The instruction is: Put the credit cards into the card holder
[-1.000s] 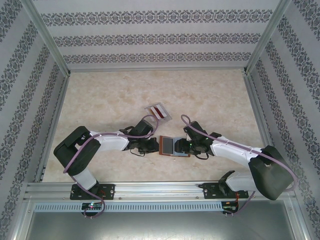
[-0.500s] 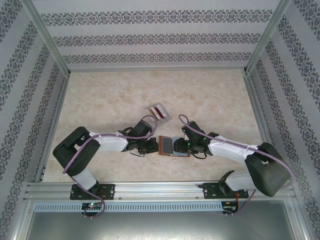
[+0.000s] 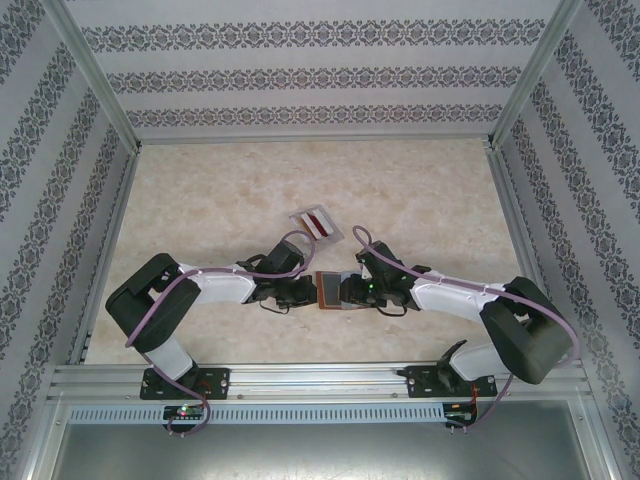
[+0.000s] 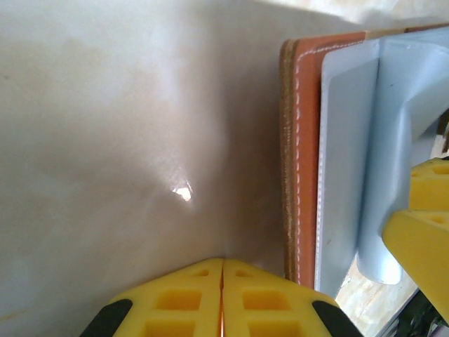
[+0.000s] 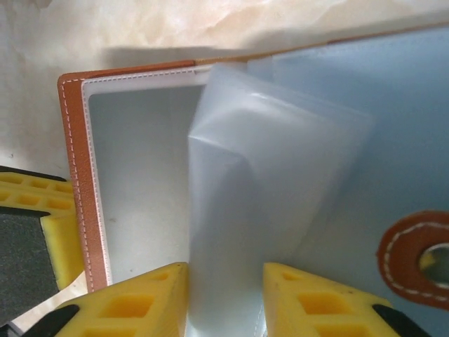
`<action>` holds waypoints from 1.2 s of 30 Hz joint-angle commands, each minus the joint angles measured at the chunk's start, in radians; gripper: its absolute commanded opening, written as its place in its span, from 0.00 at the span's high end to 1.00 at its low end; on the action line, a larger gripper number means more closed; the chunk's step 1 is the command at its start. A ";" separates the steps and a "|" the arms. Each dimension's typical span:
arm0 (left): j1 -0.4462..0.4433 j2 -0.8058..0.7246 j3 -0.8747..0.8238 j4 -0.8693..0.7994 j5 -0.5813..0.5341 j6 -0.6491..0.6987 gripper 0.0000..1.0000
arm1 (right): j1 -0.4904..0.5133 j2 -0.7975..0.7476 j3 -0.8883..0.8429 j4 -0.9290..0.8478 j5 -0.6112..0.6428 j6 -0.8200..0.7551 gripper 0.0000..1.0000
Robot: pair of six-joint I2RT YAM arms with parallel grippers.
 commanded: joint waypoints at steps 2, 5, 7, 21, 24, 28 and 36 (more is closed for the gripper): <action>-0.008 0.041 -0.026 -0.033 0.021 0.006 0.92 | 0.011 -0.004 -0.003 0.020 -0.008 0.005 0.70; -0.008 0.044 -0.024 -0.036 0.020 0.011 0.92 | 0.011 -0.020 -0.005 0.020 -0.004 0.002 0.70; -0.008 0.047 -0.022 -0.038 0.022 0.013 0.92 | 0.011 -0.033 -0.006 0.020 -0.002 0.001 0.70; -0.007 0.058 0.021 -0.070 0.020 0.047 0.92 | 0.009 -0.071 0.011 0.039 -0.041 -0.015 0.58; -0.007 0.063 0.026 -0.059 0.025 0.047 0.91 | 0.007 -0.071 0.023 0.034 -0.049 -0.016 0.56; -0.007 0.069 0.028 -0.045 0.035 0.047 0.91 | 0.006 -0.048 0.031 0.066 -0.056 0.000 0.56; 0.012 0.030 -0.007 0.016 0.046 -0.009 0.87 | 0.027 0.004 0.076 0.131 -0.057 0.037 0.55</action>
